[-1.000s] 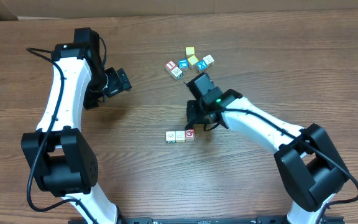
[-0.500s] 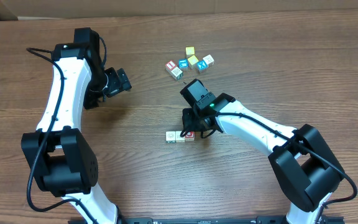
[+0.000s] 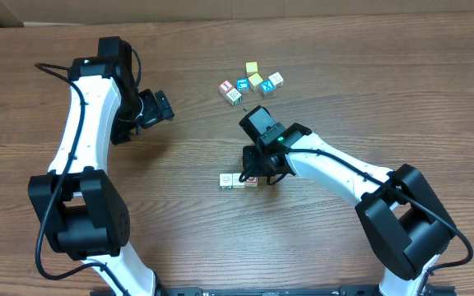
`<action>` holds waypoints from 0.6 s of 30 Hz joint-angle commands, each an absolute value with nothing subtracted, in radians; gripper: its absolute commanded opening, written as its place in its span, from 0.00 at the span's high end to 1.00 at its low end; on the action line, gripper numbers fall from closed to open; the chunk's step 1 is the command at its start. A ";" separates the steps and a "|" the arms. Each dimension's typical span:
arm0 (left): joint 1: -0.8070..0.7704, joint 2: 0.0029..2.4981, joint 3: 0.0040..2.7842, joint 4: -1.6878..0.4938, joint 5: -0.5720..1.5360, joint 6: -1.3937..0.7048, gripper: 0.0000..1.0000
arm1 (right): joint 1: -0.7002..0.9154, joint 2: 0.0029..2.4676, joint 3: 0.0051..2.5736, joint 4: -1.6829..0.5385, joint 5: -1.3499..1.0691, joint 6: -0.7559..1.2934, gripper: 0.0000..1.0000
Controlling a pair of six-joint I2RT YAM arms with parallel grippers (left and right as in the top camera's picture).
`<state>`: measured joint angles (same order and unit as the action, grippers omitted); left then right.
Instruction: Flip 3 blocks
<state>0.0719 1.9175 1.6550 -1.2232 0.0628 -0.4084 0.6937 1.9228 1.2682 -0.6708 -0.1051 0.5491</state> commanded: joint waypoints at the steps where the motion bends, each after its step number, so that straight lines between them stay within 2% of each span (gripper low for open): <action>1: 0.065 1.897 1.673 -1.222 0.052 -0.396 0.00 | 0.689 1.929 1.275 -0.663 -0.111 0.541 0.96; 18: 0.065 1.897 1.673 -1.222 0.052 -0.396 0.00 | 0.689 1.929 1.275 -0.667 -0.152 0.541 0.96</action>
